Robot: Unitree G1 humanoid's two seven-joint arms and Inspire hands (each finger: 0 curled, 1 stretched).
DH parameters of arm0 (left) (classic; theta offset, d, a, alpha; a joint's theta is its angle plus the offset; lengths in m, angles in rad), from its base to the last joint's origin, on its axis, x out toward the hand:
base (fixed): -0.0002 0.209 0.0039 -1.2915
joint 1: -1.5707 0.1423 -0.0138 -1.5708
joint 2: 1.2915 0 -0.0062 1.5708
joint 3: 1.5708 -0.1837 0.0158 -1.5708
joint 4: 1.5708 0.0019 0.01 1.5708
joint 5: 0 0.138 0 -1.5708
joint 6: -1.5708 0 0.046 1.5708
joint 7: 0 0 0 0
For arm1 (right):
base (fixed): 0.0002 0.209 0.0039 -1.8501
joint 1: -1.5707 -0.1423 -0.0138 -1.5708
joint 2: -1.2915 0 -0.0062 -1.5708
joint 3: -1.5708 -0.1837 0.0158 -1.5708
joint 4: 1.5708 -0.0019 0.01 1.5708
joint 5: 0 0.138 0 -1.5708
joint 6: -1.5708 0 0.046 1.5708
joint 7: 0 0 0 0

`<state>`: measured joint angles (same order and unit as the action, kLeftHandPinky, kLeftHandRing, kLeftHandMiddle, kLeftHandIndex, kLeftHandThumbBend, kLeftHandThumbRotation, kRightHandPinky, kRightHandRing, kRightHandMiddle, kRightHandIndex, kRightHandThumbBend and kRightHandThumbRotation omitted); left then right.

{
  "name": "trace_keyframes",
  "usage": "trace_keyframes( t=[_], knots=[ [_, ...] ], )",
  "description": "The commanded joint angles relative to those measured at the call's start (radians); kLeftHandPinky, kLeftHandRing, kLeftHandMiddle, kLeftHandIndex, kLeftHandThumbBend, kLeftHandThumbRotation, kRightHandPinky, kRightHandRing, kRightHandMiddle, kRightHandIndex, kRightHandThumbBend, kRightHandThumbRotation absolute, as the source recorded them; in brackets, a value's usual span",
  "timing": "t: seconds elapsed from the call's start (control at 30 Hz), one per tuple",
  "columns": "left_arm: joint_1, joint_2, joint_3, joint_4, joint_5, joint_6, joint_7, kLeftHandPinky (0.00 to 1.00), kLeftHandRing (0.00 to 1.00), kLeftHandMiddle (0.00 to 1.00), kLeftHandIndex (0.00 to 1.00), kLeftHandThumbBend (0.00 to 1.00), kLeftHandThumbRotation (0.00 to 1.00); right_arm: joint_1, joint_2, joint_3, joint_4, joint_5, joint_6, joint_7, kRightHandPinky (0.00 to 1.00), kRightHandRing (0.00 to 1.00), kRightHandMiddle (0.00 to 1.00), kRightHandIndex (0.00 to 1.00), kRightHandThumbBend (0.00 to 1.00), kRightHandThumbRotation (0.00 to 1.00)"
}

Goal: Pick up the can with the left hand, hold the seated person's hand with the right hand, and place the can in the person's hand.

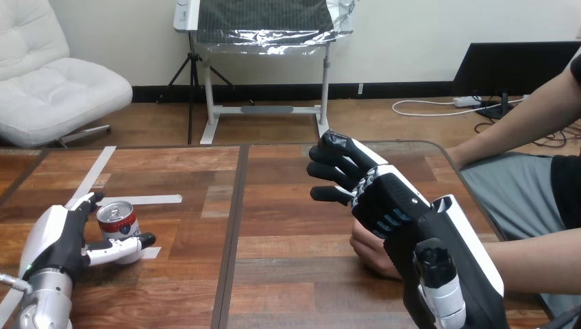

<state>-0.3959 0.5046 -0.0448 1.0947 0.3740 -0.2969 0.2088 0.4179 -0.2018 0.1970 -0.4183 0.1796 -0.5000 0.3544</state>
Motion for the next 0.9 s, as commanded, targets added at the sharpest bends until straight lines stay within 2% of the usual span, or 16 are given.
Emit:
trace_keyframes(
  t=[0.0,0.4,0.87],
  knots=[
    [-0.093,0.004,-0.024,0.002,0.015,0.008,0.019,0.75,0.87,0.88,0.87,0.86,0.38,-0.039,0.005,-0.009,-0.027,0.010,-0.009,-0.001,0.80,0.87,0.88,0.89,0.78,1.00],
    [-0.108,-0.001,-0.042,0.005,0.016,0.044,0.029,0.71,0.81,0.83,0.83,0.86,0.33,-0.036,0.004,-0.007,-0.037,0.017,0.004,-0.001,0.80,0.87,0.89,0.89,0.79,1.00],
    [-0.119,-0.002,-0.057,-0.005,0.018,0.079,0.033,0.66,0.73,0.76,0.78,0.83,0.21,-0.034,0.003,-0.007,-0.041,0.013,0.002,-0.001,0.80,0.87,0.88,0.89,0.80,1.00]
  ],
)
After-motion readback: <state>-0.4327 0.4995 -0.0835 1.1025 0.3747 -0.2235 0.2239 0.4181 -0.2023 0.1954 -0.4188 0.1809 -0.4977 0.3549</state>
